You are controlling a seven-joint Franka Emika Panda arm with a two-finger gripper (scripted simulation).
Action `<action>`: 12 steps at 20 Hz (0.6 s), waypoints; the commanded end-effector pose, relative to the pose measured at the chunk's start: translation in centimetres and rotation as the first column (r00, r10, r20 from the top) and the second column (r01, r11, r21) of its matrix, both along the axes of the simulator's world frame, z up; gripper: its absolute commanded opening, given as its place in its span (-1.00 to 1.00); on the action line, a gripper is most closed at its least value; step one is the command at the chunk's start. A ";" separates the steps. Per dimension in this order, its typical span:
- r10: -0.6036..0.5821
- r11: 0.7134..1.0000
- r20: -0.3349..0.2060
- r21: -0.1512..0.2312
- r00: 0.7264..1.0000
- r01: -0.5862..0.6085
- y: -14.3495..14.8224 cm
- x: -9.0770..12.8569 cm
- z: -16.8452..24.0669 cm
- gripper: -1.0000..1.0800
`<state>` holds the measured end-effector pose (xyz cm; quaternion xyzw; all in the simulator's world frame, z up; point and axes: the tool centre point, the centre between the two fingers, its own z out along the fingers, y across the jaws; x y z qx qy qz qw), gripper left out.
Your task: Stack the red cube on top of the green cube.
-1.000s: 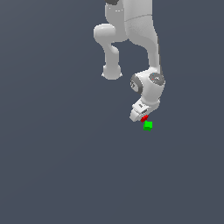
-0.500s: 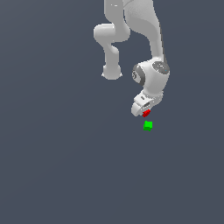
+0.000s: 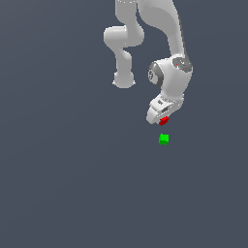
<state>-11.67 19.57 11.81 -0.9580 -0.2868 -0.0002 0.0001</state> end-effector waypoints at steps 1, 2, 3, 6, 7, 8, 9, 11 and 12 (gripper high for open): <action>0.000 1.000 0.000 0.000 1.000 0.000 0.0 0.0 0.2 -1.00; 0.000 1.000 0.000 0.000 1.000 0.000 0.0 0.0 0.1 -1.00; 0.000 1.000 0.000 0.000 1.000 0.000 0.0 0.0 0.1 -1.00; 0.000 1.000 0.000 0.000 1.000 0.000 0.1 0.3 -0.2 -1.00; 0.000 1.000 0.000 0.000 1.000 0.000 0.1 0.4 -0.3 -1.00; 0.000 1.000 0.000 0.000 1.000 0.000 0.2 0.6 -0.5 -1.00; 0.000 1.000 0.000 0.000 1.000 0.000 0.2 0.8 -0.7 -1.00; 0.000 1.000 0.000 -0.001 1.000 0.000 0.4 1.3 -1.2 -1.00; 0.000 1.000 0.000 -0.001 1.000 0.000 0.5 1.6 -1.5 -1.00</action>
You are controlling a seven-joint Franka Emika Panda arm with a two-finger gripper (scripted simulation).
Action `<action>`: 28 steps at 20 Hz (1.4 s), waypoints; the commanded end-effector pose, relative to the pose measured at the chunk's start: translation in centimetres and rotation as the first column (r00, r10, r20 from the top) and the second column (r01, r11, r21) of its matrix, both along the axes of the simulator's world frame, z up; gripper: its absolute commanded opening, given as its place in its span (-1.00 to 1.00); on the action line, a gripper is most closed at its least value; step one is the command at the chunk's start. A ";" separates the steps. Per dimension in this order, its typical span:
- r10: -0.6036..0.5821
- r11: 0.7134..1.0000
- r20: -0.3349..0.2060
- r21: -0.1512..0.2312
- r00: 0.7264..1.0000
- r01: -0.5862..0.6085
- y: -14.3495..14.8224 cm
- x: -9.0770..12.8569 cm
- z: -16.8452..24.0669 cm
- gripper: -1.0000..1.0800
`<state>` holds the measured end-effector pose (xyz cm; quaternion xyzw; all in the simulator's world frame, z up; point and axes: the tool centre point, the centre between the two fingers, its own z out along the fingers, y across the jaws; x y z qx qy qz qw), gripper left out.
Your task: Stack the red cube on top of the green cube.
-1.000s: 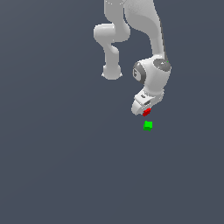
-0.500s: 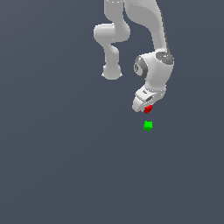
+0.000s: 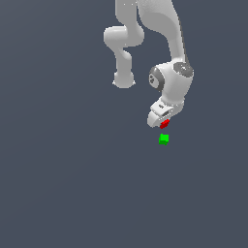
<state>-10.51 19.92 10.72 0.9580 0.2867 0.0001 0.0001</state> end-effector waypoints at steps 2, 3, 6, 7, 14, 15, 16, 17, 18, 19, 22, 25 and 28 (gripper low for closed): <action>0.000 1.000 0.000 -0.001 1.000 0.000 0.3 1.1 -1.1 -1.00; 0.000 1.000 0.000 -0.001 1.000 0.000 0.5 1.5 -1.5 -1.00; 0.000 1.000 0.000 -0.001 1.000 0.000 0.8 2.7 -2.7 -1.00; 0.000 1.000 0.000 -0.001 1.000 0.000 0.9 3.0 -3.0 -1.00; 0.000 1.000 0.000 -0.001 1.000 0.000 1.5 4.6 -4.4 -1.00; 0.000 1.000 0.000 -0.001 1.000 0.000 1.5 4.7 -4.5 -1.00; 0.000 1.000 0.000 0.000 1.000 0.000 1.5 4.8 -4.6 -1.00; 0.000 1.000 0.000 0.000 1.000 0.000 1.6 4.8 -4.6 -1.00; 0.000 1.000 0.000 0.000 1.000 0.000 1.6 4.9 -4.6 -1.00; 0.000 1.000 0.000 0.000 1.000 0.000 1.6 4.9 -4.6 0.92; 0.000 1.000 0.000 0.000 1.000 0.000 1.6 4.9 -4.6 0.92; 0.000 1.000 0.000 0.000 1.000 0.000 1.6 4.9 -4.6 0.92; 0.000 1.000 0.000 0.000 1.000 0.000 1.6 4.9 -4.6 0.92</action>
